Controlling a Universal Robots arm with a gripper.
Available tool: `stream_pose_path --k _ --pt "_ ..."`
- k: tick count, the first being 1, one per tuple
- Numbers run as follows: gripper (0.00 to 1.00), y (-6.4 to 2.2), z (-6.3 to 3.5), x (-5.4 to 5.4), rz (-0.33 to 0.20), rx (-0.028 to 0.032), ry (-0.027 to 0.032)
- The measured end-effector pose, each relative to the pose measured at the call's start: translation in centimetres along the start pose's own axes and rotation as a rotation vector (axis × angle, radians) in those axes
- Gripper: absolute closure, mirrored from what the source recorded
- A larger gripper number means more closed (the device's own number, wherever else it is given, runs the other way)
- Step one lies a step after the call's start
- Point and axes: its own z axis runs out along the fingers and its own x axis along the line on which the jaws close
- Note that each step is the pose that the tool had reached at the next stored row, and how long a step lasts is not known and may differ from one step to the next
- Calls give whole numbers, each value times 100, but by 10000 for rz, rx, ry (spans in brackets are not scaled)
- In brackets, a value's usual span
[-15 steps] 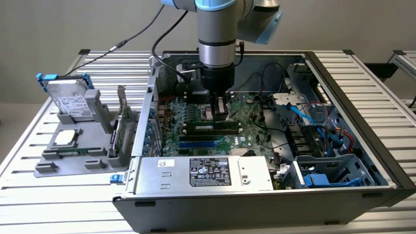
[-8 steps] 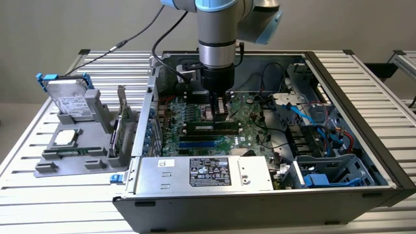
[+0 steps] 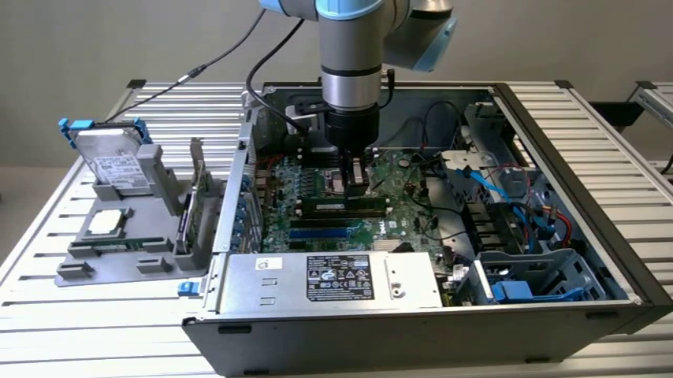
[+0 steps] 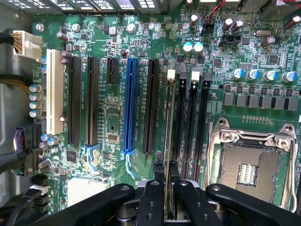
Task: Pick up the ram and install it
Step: 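Insert the ram into the slot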
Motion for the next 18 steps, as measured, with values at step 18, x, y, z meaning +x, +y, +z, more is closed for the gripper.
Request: stream_pose_path --k 18 --pt "55 -19 0 0 -52 -243 -17"
